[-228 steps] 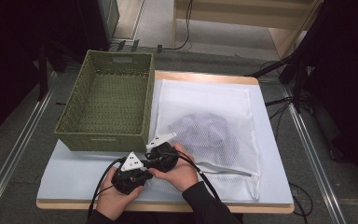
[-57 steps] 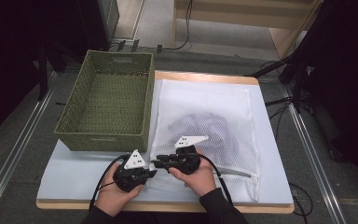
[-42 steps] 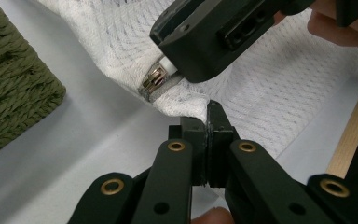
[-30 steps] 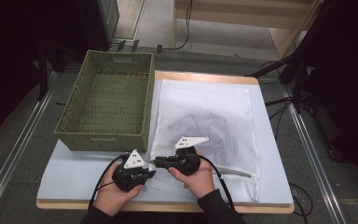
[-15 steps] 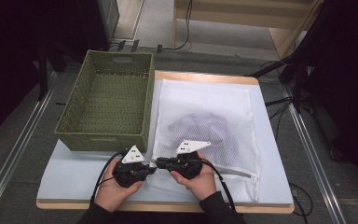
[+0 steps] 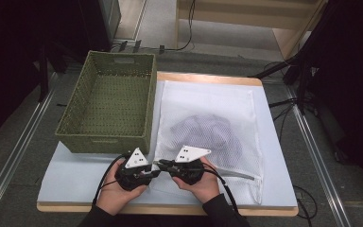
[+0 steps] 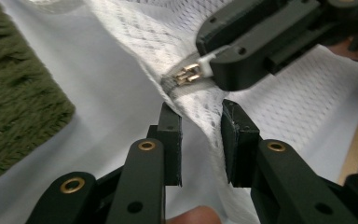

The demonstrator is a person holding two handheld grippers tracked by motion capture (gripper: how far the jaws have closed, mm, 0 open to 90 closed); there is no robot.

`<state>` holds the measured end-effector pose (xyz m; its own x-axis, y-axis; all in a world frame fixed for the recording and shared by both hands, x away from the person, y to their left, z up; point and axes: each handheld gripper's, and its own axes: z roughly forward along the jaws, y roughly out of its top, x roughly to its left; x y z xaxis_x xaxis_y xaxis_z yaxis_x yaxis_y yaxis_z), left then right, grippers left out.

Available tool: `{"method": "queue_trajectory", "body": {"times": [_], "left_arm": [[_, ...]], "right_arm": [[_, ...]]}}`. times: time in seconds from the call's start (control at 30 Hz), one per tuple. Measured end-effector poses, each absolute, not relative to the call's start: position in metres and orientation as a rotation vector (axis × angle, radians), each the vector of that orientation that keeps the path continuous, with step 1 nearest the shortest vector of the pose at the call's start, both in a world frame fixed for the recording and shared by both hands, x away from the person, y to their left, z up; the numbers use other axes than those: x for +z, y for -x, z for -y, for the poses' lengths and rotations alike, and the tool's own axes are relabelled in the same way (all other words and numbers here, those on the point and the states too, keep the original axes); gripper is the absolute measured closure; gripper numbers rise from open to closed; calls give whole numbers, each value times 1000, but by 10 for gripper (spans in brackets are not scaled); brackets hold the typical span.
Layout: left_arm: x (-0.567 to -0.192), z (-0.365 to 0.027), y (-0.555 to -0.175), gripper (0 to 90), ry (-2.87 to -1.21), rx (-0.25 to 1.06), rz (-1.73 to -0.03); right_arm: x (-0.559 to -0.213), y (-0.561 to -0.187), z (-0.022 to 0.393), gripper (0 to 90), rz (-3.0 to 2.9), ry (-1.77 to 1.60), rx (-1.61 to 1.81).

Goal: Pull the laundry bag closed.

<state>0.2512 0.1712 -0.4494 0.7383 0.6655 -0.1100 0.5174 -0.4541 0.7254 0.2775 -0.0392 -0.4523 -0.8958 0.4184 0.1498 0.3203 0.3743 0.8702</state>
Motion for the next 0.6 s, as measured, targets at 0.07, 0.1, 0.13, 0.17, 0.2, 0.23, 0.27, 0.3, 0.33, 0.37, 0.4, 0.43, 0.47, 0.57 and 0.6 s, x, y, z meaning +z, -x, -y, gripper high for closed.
{"method": "queue_trajectory", "body": {"times": [0.07,0.1,0.13,0.17,0.2,0.23,0.27,0.3,0.33,0.37,0.4,0.43,0.47,0.57,0.6], "left_arm": [[-449,-172,-250,856,-2161,254,-869],[-448,-172,-250,895,-2161,254,-867],[-448,-172,-250,898,-2163,258,-857],[-448,-171,-249,900,-2171,268,-847],[-447,-170,-248,900,-2180,278,-832],[-447,-170,-247,900,-2189,291,-825],[-446,-169,-247,900,-2188,291,-822],[-446,-169,-246,900,-2180,288,-815],[-446,-168,-245,900,-2189,301,-807],[-446,-168,-244,900,-2184,310,-806],[-445,-168,-244,900,-2191,316,-801],[-445,-167,-244,900,-2192,326,-802],[-446,-167,-244,900,-2194,326,-799],[-446,-167,-244,900,-2195,323,-799],[-446,-168,-243,900,-2189,320,-804]], "right_arm": [[-452,-278,40,831,-2518,-682,1565],[-452,-278,40,830,-2517,-685,1567],[-453,-279,40,830,-2514,-681,1574],[-453,-279,40,829,-2513,-679,1576],[-453,-279,40,827,-2514,-679,1574],[-453,-279,40,825,-2515,-680,1576],[-453,-279,40,818,-2511,-671,1577],[-453,-279,40,808,-2510,-676,1576],[-453,-279,40,786,-2503,-677,1579],[-453,-280,40,765,-2504,-679,1588],[-454,-281,39,762,-2514,-677,1594],[-454,-281,39,763,-2520,-680,1594],[-455,-282,39,787,-2531,-679,1592],[-455,-282,39,817,-2549,-670,1593],[-455,-282,39,819,-2551,-672,1596]]}}
